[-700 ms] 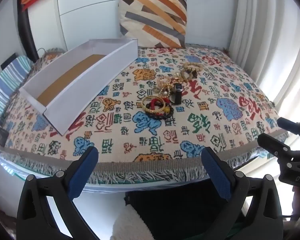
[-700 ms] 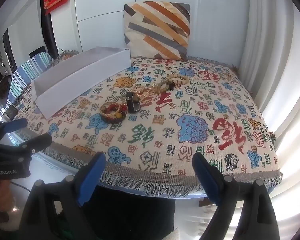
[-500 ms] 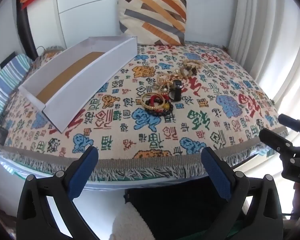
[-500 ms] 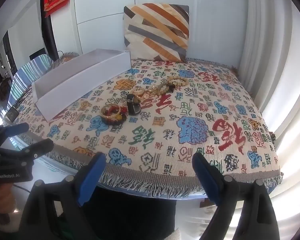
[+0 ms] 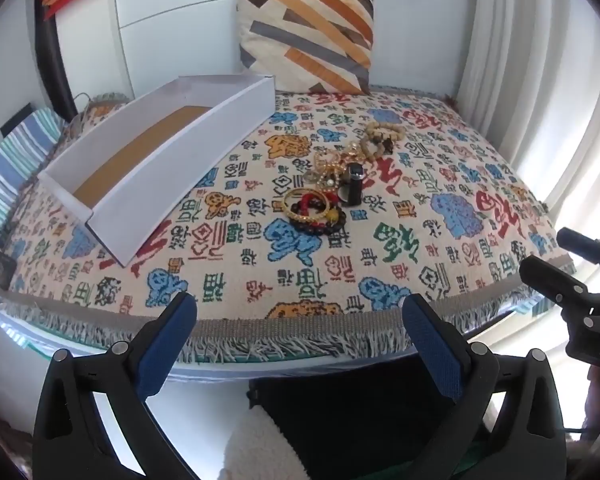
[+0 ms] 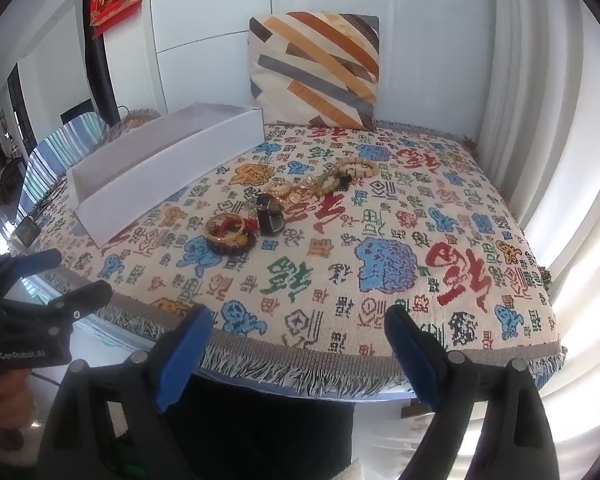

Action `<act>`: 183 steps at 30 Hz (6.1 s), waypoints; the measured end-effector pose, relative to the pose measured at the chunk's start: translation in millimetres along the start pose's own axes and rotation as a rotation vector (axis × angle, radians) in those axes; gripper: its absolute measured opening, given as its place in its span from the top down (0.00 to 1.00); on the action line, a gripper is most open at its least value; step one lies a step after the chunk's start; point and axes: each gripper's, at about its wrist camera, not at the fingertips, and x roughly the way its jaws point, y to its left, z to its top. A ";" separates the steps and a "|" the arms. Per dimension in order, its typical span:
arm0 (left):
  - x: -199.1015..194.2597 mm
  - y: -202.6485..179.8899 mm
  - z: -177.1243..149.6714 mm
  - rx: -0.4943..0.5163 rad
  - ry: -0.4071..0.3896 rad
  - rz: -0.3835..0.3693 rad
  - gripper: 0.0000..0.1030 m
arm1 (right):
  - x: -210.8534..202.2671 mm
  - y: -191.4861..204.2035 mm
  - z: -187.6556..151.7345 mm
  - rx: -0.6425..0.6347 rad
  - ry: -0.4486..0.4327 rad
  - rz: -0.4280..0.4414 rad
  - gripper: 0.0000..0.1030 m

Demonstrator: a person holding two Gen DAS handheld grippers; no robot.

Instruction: Organize jewelry

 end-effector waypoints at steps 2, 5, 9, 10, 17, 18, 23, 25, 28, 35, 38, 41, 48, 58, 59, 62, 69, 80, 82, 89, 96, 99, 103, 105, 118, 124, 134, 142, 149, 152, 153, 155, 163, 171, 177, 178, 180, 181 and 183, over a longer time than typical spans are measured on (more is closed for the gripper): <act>0.7 -0.4 0.4 0.003 0.004 -0.001 0.01 | 0.4 0.8 0.2 0.000 0.000 0.001 0.12; 1.4 -0.8 1.3 0.006 0.007 0.001 0.01 | 0.6 0.6 -1.2 0.001 -0.002 0.002 0.12; 1.2 -1.5 -0.5 0.001 0.005 0.002 0.01 | 0.6 0.1 -2.0 0.000 -0.004 0.002 0.12; 1.3 -1.7 -0.3 0.002 0.004 0.003 0.01 | 0.7 0.0 -1.8 0.001 -0.003 0.002 0.12; 1.1 0.4 1.4 0.002 0.003 0.004 0.01 | 0.6 -0.6 -1.8 0.000 -0.005 0.002 0.12; 0.9 1.1 1.7 0.001 0.001 0.005 0.01 | 0.6 -0.7 -2.1 -0.001 -0.006 0.002 0.12; 1.7 4.2 1.0 -0.003 -0.007 0.005 0.01 | -1.3 0.0 -2.4 0.001 -0.017 -0.001 0.12; 0.8 3.4 -0.9 -0.001 -0.007 0.006 0.01 | -1.2 -0.1 -1.9 0.004 -0.016 -0.001 0.12; -0.2 2.5 -1.4 0.005 -0.009 0.007 0.01 | -3.4 -2.6 -3.7 0.015 -0.021 -0.003 0.12; -2.3 -3.2 -4.0 0.013 -0.005 0.022 0.01 | -3.5 -4.6 -7.0 0.019 -0.020 0.000 0.12; -2.1 -4.1 -4.1 0.012 -0.004 0.026 0.01 | -1.7 -4.5 -7.8 0.018 -0.012 0.006 0.12; -2.4 -4.8 -4.0 0.012 -0.006 0.029 0.01 | -1.4 -3.1 -8.4 0.014 -0.016 0.004 0.12; -1.7 -5.4 -4.8 0.010 0.000 0.029 0.01 | -1.4 -1.8 -8.6 0.013 -0.015 -0.001 0.12; -0.8 -4.5 -5.1 0.009 -0.001 0.028 0.01 | -1.3 -1.3 -8.6 0.013 -0.015 0.000 0.12; -0.8 -4.4 -5.1 0.009 -0.001 0.028 0.01 | -1.6 -1.2 -8.4 0.013 -0.015 -0.001 0.12; -0.8 -4.2 -5.2 0.010 0.000 0.028 0.01 | -1.9 -1.2 -8.5 0.012 -0.016 -0.001 0.12; -1.1 -3.8 -5.4 0.011 -0.001 0.028 0.01 | -2.3 -1.6 -8.6 0.012 -0.017 -0.001 0.12; -1.1 -3.6 -5.6 0.011 0.000 0.029 0.01 | -2.2 -1.8 -8.1 0.010 -0.017 -0.002 0.12; -1.1 -3.5 -5.7 0.011 -0.001 0.029 0.01 | -2.7 -2.6 -8.0 0.009 -0.017 -0.002 0.12; -1.1 -3.2 -5.9 0.012 0.000 0.028 0.01 | -2.1 -2.5 -8.3 0.009 -0.014 -0.002 0.12; -0.6 -1.6 -6.7 0.011 0.003 0.031 0.01 | -1.1 -2.7 -8.8 0.008 -0.013 -0.003 0.12; 1.4 0.7 -6.9 0.009 0.009 0.034 0.01 | -0.9 -2.7 -8.7 0.008 -0.013 -0.004 0.12; 2.6 2.2 -6.6 0.005 0.012 0.036 0.01 | -0.1 -3.9 -9.2 0.009 -0.011 -0.004 0.12; 4.6 3.4 -6.1 -0.002 0.017 0.039 0.01 | 2.4 -4.3 -9.8 0.011 -0.010 -0.002 0.12; 30.7 -3.4 -3.7 0.005 0.107 -0.004 0.01 | 27.3 -10.6 -6.3 0.031 0.061 0.013 0.12; 44.2 -7.4 0.9 0.018 0.144 -0.035 0.01 | 38.2 -14.2 -1.8 0.042 0.080 0.013 0.12; 76.3 -4.6 -1.6 0.010 0.270 -0.047 0.01 | 59.7 -24.5 2.9 0.070 0.131 0.007 0.12; 94.7 -4.1 6.9 0.051 0.312 -0.052 0.01 | 79.4 -26.9 11.0 0.058 0.158 0.009 0.12; 109.3 15.1 37.5 0.060 0.241 0.005 0.01 | 98.5 -16.5 34.1 -0.040 0.141 -0.058 0.12; 115.9 21.7 48.4 0.063 0.227 0.033 0.01 | 107.1 -11.5 43.0 -0.083 0.137 -0.096 0.12; 117.5 22.9 50.1 0.062 0.226 0.033 0.01 | 109.4 -10.4 45.2 -0.092 0.137 -0.105 0.12; 122.1 24.9 52.8 0.062 0.231 0.034 0.01 | 113.7 -10.2 49.2 -0.105 0.138 -0.118 0.12; 139.5 28.3 55.6 0.048 0.262 0.050 0.01 | 127.9 -11.9 52.1 -0.135 0.163 -0.147 0.12; 149.1 29.0 59.4 0.054 0.270 0.053 0.01 | 137.2 -13.1 53.1 -0.140 0.180 -0.157 0.12; 158.3 29.8 64.0 0.079 0.285 0.042 0.01 | 144.8 -11.7 54.6 -0.147 0.196 -0.148 0.12; 159.8 30.2 65.6 0.087 0.290 0.031 0.01 | 146.3 -12.5 55.6 -0.142 0.201 -0.136 0.12; 163.1 31.3 70.3 0.101 0.301 -0.010 0.01 | 148.7 -17.0 59.2 -0.114 0.209 -0.098 0.12; 165.3 31.4 73.2 0.108 0.303 -0.039 0.01 | 149.6 -20.6 61.8 -0.096 0.211 -0.084 0.12; 171.3 29.6 78.4 0.130 0.308 -0.076 0.01 | 151.1 -25.7 66.1 -0.068 0.207 -0.073 0.12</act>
